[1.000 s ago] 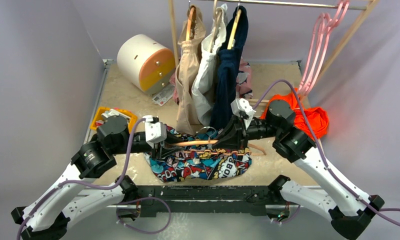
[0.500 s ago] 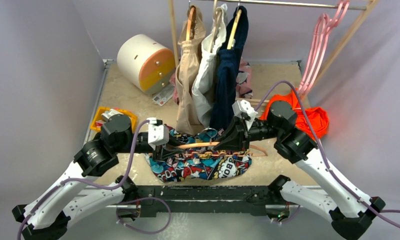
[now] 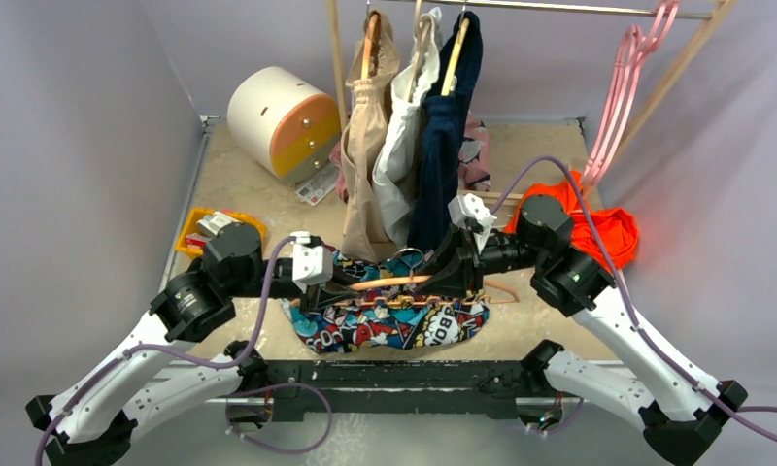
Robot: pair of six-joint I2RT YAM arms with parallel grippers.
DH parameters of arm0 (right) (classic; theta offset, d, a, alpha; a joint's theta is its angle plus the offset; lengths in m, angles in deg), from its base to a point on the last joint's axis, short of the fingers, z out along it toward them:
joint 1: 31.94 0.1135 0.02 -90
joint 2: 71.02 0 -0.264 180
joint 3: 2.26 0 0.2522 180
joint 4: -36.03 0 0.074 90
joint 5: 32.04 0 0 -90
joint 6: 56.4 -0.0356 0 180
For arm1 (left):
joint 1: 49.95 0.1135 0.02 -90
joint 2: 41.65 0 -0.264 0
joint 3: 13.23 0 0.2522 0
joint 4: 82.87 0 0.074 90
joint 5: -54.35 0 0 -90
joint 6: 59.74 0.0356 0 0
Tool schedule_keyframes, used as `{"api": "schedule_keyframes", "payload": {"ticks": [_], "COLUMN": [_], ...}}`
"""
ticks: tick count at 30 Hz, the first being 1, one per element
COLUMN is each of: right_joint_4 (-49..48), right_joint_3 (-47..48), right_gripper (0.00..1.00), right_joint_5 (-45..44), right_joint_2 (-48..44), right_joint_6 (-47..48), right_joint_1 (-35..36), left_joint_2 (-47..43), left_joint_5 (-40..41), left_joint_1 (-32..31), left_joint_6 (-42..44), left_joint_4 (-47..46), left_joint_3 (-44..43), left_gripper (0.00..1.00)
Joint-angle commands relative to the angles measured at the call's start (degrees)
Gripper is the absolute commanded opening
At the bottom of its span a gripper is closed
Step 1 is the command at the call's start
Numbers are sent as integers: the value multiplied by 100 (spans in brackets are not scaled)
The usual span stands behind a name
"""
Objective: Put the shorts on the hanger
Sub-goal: Hang the shorts on the hanger.
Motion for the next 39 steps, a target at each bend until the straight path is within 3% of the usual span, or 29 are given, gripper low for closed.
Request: {"api": "schedule_keyframes", "payload": {"ticks": [1, 10, 14, 29, 33, 37, 39], "right_joint_4": [-227, -41, -26, -258, -244, -187, -134], "right_joint_3": [322, 441, 442, 483, 477, 472, 491], "right_gripper": [36, 39, 34, 32, 23, 2, 0], "right_joint_5": [-8, -78, -245, -282, -344, -418, -549], "right_joint_2": [16, 220, 199, 389, 408, 411, 405], "right_joint_6": [1, 108, 113, -128, -127, -108, -106], "right_joint_1": [59, 75, 86, 142, 148, 157, 160], "left_joint_2": [51, 49, 43, 145, 159, 141, 126], "left_joint_5": [196, 288, 284, 321, 313, 344, 451], "left_joint_1": [27, 27, 25, 27, 29, 27, 27], "left_joint_6": [-144, -502, -558, -665, -669, -688, -711], "left_joint_4": [-605, -1216, -1330, -1515, -1538, -1563, -1577], "left_joint_3": [89, 160, 190, 206, 208, 223, 229], "left_gripper": [0, 0, 0, 0, 0, 0, 0]}}
